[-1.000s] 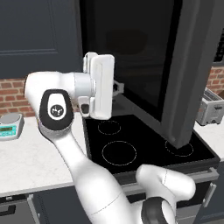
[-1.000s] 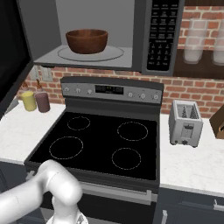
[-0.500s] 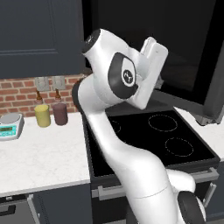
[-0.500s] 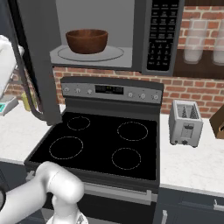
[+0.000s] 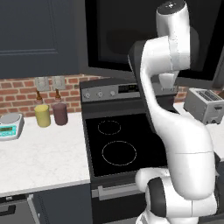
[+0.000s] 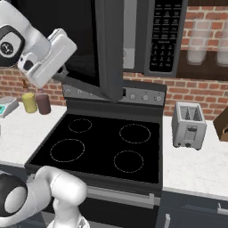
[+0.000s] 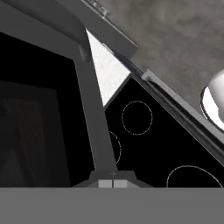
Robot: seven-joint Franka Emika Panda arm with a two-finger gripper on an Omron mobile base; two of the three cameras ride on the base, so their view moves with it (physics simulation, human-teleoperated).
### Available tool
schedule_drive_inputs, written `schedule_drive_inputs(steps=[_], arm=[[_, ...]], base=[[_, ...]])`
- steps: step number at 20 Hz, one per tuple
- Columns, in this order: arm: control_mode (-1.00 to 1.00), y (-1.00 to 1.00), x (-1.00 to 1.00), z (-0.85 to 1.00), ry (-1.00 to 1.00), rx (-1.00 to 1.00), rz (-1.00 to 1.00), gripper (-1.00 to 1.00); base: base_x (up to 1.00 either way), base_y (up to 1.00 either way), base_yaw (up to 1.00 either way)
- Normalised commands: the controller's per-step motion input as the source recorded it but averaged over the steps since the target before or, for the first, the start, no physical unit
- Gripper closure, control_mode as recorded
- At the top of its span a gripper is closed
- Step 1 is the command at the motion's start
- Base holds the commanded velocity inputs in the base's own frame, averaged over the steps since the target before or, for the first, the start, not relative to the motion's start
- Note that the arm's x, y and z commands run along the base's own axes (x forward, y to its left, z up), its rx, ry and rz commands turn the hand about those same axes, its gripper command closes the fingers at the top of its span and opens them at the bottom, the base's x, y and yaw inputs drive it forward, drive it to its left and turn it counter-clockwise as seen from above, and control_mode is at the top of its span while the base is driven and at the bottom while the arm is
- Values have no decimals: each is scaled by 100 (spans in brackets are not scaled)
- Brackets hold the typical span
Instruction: Open the microwave, place the bowl with waffle inside the microwave, then close the microwave door and turn it on.
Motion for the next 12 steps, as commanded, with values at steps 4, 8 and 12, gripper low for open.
schedule_drive_inputs(steps=[4,8,12], arm=[[-100,-71,95,0,6,18,45,100],[-100,-67,100,-4,3,7,49,100],[-100,-49,100,-16,19,-1,51,100]], base=[[0,0,0],[0,0,0],[0,0,0]])
